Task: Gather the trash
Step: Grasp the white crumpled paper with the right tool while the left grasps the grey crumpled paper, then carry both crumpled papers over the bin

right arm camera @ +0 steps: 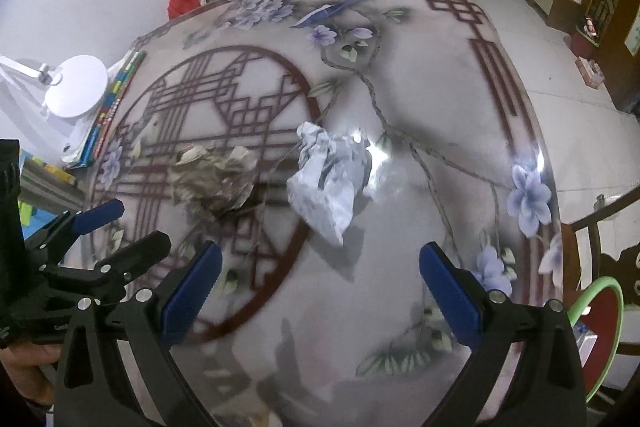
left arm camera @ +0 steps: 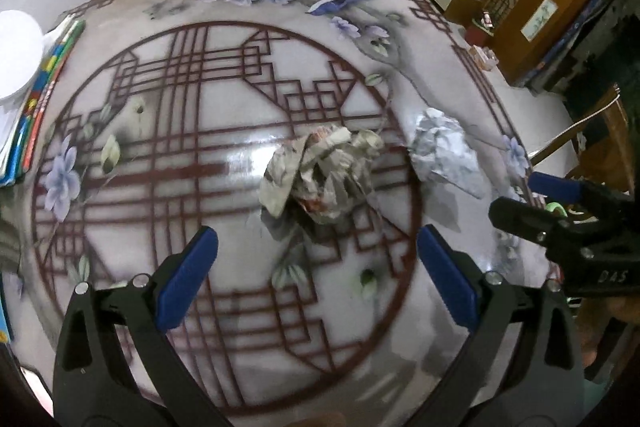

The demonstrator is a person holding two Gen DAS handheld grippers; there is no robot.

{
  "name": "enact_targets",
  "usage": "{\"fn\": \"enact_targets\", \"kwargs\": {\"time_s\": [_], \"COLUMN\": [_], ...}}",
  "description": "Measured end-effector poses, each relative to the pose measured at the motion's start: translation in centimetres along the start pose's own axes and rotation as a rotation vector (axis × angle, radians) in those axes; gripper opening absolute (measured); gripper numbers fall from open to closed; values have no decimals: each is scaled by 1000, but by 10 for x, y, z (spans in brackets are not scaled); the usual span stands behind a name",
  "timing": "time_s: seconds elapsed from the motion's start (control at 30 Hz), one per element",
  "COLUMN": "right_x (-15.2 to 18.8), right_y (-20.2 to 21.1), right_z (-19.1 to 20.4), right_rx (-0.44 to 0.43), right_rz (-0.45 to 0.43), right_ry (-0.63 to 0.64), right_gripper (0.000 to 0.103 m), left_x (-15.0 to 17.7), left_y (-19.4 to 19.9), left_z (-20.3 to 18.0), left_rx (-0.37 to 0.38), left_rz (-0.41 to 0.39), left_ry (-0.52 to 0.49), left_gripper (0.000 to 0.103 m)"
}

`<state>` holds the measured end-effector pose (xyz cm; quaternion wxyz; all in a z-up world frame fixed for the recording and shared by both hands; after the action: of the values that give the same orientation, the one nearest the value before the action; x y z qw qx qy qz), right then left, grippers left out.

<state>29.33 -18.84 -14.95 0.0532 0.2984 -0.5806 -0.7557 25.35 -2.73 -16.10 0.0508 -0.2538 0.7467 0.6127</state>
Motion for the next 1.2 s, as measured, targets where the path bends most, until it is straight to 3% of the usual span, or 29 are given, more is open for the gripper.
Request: {"fn": "enact_targets", "kwargs": {"time_s": [0.53,0.6,0.67,0.77,0.87,0.97,1.1,1.2], "right_x": [-29,-33,-35,-36,-35,-36,-34,-31], "right_y": [-56,-62,-68,-75,-79,-77,-74,-69], "right_z": [-16,-16,-17,-18,-19,-17,-18,-19], "right_rx": [5,-7,-13,-12,-23,-20,-18,-19], "right_rz": [43,40,48,64,70,65,68,66], "right_ry": [-7,-5,-1,-1,-1,7,3,-2], "right_gripper": [95,93,82,64,57,50,48,48], "left_x": [-24,-27,-29,-33,-33,-33,-33,-31], "left_y": [-62,-63,-64,-64,-68,-69,-64,-58], "left_z": [4,5,6,5,3,1,0,0], "left_rx": [-5,-8,-15,-13,-12,-12,-13,-19], "left_rz": [41,25,3,-12,-4,-5,-8,-6], "left_ry": [-71,-74,-76,-83,-95,-100,-97,-95], "left_gripper": [97,97,97,87,71,65,54,53]}}
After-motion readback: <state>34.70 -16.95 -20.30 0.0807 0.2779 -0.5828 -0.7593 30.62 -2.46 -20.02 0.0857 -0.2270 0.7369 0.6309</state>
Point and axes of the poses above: each gripper's, at about its wrist camera, not at the fingertips, and y roughly against the way its jaws point, z to its left, x to its underside, the point moved 5 cm from there along -y, roughly the way its jaws point, and after that the axes turned 10 degrees about y, right-handed, at the moved point
